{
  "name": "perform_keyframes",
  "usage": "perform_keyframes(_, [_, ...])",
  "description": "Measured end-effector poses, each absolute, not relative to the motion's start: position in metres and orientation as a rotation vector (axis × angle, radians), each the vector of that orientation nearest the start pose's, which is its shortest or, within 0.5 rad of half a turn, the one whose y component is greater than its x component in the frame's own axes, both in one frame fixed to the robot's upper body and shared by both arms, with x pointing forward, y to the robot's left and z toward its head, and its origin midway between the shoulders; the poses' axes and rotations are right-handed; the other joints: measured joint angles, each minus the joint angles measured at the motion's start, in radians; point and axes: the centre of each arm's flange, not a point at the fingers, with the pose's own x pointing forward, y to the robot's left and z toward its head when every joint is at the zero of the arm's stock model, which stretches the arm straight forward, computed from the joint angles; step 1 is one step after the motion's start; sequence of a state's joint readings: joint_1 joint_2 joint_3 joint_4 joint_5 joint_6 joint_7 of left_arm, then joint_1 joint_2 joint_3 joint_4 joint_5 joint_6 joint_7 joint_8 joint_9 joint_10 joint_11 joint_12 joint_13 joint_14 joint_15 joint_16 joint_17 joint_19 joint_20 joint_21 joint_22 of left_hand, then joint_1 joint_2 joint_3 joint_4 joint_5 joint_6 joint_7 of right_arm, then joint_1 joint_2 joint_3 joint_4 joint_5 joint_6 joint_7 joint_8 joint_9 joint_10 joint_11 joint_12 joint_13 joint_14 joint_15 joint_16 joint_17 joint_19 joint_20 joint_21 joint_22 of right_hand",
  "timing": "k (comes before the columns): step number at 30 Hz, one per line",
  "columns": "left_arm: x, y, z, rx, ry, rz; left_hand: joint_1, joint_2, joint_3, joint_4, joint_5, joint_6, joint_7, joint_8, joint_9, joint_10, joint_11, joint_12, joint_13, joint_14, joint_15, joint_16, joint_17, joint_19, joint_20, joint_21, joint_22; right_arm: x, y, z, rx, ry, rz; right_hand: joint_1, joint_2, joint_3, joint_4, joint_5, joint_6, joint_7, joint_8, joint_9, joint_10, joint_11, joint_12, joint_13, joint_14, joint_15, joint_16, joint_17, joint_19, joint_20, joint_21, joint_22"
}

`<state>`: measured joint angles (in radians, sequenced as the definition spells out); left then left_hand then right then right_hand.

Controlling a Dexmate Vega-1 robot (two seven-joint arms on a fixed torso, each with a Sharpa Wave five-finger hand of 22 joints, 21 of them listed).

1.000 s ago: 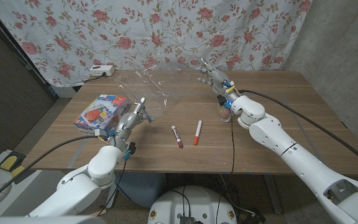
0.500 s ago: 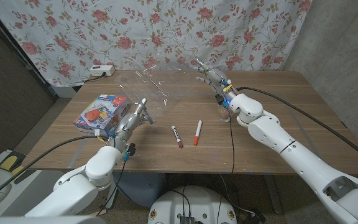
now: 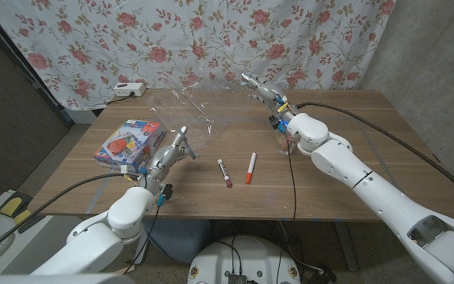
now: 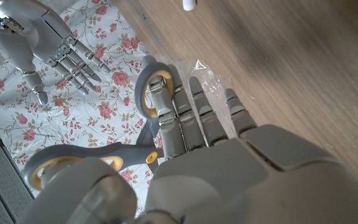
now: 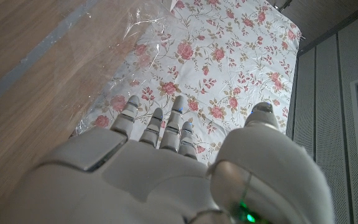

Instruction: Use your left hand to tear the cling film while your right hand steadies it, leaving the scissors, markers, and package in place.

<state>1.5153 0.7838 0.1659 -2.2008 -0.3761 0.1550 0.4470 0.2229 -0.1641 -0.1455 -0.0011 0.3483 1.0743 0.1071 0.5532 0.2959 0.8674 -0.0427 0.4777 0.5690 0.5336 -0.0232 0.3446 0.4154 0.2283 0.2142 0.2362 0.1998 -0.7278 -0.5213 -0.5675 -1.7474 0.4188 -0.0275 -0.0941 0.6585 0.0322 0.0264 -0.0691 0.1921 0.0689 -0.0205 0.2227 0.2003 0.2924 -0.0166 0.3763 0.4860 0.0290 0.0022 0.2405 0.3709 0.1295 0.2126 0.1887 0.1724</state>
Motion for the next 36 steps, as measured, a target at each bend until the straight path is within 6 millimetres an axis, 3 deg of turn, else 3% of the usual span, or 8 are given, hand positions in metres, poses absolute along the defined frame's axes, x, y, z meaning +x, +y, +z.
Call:
perform_keyframes(5, [0.471,0.261,-0.105,0.299,-0.415,-0.009,0.000,0.000,-0.003,0.000,0.002,-0.002,-0.001,0.000,0.000,0.000,0.000,-0.001,0.000,0.000,0.000,0.000,0.000,0.000,0.000,-0.008,0.000,0.581,-0.114,0.076,-0.291,-0.705,0.423,0.008,0.008,0.006,-0.006,0.000,0.008,0.001,0.000,0.000,0.012,-0.002,-0.003,-0.004,0.009,-0.006,0.004,-0.002,0.000,0.000,0.000,0.000])
perform_keyframes(9, [0.471,0.260,-0.105,0.298,-0.413,-0.013,0.000,0.000,-0.008,0.000,0.007,-0.002,-0.001,-0.001,-0.001,0.000,0.000,-0.003,0.004,0.000,0.000,0.000,0.000,-0.005,-0.002,-0.008,0.000,0.583,-0.110,0.079,-0.317,-0.708,0.412,0.019,0.011,0.006,-0.017,-0.004,-0.046,0.004,-0.019,0.000,0.023,-0.002,-0.010,-0.009,0.018,-0.007,0.007,-0.005,0.004,-0.004,0.000,0.000])
perform_keyframes(19, [0.471,0.258,-0.107,0.293,-0.405,-0.026,-0.004,0.005,-0.031,0.008,0.016,-0.005,-0.002,-0.004,-0.002,-0.002,0.002,-0.005,0.002,0.000,0.000,0.000,0.005,-0.009,0.002,-0.008,0.000,0.588,-0.096,0.086,-0.383,-0.711,0.387,0.043,0.035,0.023,-0.034,-0.004,-0.036,-0.004,-0.012,0.000,0.041,-0.009,-0.014,-0.014,0.023,-0.012,0.011,-0.009,0.013,-0.006,0.000,0.000])
perform_keyframes(36, [0.471,0.255,-0.108,0.295,-0.398,-0.056,0.000,0.011,-0.057,0.018,0.038,-0.010,-0.004,-0.006,-0.001,-0.002,0.002,-0.010,0.004,-0.016,-0.005,0.000,0.005,-0.022,-0.003,-0.015,0.000,0.596,-0.076,0.094,-0.479,-0.711,0.364,0.071,0.044,0.040,-0.051,-0.004,-0.008,0.003,-0.008,0.000,0.052,-0.020,-0.018,-0.014,0.023,-0.013,0.015,-0.014,0.013,-0.006,0.004,0.000])
